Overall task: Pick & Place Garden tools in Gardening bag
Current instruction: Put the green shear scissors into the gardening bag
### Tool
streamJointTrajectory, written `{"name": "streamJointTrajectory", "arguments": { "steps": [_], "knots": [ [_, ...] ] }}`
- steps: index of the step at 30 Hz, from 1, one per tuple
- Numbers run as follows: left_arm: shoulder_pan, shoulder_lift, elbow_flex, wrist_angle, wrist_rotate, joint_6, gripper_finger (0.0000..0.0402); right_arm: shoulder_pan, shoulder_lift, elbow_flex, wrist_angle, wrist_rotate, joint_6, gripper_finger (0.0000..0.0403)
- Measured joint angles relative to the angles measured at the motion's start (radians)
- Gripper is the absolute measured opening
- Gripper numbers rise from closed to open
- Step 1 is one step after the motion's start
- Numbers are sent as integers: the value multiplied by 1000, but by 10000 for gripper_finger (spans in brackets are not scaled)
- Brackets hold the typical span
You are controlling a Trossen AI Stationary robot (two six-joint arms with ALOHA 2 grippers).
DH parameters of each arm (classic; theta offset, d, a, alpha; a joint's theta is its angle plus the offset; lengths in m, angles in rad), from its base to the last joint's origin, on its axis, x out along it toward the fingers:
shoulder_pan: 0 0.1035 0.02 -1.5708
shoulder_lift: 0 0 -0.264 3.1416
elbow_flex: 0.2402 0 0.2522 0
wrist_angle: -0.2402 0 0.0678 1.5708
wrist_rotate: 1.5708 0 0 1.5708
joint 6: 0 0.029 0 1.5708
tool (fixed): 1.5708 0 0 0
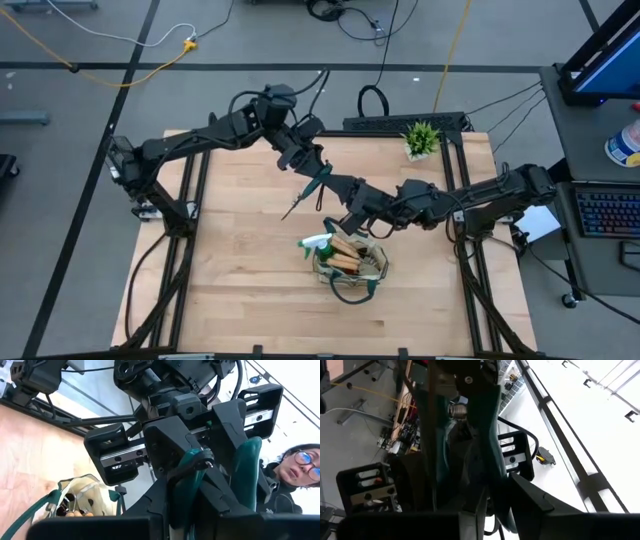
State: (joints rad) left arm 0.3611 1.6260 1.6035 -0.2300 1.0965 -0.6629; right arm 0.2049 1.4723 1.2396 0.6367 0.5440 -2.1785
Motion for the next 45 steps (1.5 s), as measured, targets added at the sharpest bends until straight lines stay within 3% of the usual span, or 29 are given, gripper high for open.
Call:
{"name": "streamJointTrajectory", "arguments": {
  "steps": [9, 20, 25, 34, 45],
  "knots": [
    [-1, 0, 0, -32, 13, 33, 55, 3, 0, 0, -1, 43, 156, 84],
    [70, -3, 1, -91, -20, 111, 54, 50, -2, 0, 5, 423, 225, 86],
    [93, -3, 1, -89, -187, 173, 54, 58, -3, 0, 6, 524, 356, 86],
    [66, -2, 1, -89, -608, 350, 54, 35, -14, 0, 67, 653, 576, 86],
    [-17, -2, 1, 9, -1060, 379, 54, 29, -94, 0, 120, 687, 956, 86]
  ]
}}
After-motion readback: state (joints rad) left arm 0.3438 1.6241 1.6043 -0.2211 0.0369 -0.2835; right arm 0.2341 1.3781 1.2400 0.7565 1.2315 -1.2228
